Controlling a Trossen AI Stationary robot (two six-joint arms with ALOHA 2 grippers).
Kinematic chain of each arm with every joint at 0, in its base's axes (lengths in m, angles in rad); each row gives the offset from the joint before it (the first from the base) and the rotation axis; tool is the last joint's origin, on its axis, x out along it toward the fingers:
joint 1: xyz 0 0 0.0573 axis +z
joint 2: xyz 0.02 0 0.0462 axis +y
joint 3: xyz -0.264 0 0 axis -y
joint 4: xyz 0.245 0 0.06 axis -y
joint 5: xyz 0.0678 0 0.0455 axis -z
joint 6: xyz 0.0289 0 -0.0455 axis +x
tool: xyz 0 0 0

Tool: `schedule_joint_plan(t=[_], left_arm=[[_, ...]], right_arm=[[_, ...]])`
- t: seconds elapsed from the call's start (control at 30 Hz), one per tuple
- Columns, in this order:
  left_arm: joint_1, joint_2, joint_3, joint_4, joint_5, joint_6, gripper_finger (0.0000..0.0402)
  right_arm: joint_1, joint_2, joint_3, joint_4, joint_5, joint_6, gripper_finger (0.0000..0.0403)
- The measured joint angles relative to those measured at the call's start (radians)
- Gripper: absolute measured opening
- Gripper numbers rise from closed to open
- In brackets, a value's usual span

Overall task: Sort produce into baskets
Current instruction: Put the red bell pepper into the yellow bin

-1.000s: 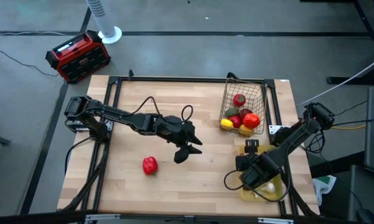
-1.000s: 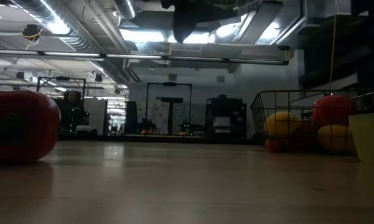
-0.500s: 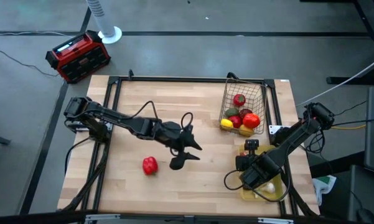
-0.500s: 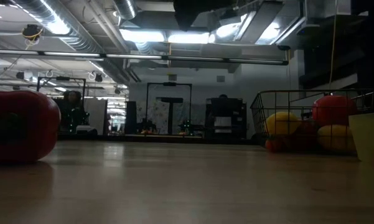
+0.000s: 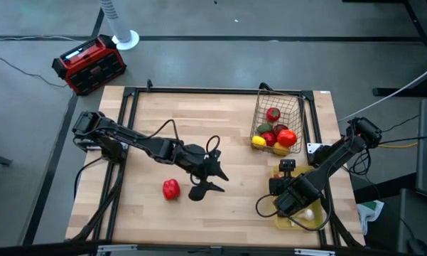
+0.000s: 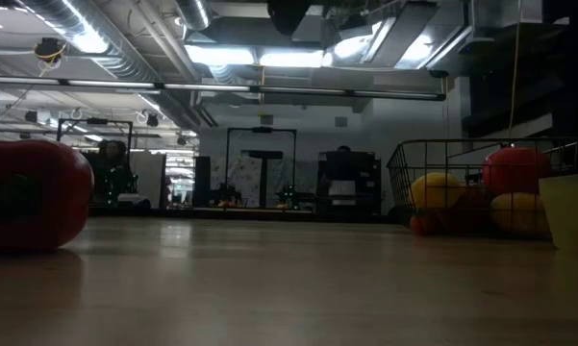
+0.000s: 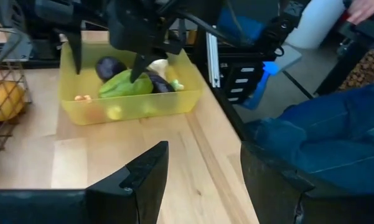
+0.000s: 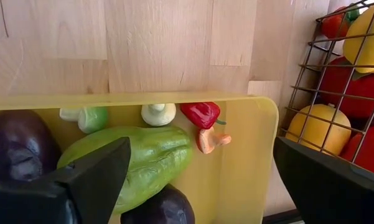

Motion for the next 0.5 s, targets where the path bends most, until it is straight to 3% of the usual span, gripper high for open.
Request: schedule_joint_plan(t=[0.5], left_arm=[[-0.018,0.009,0.000,-0.005,-0.020,-0.016,0.0196]], right_arm=[[0.000,0.000,0.000,0.102,0.000,-0.003,0.0390]])
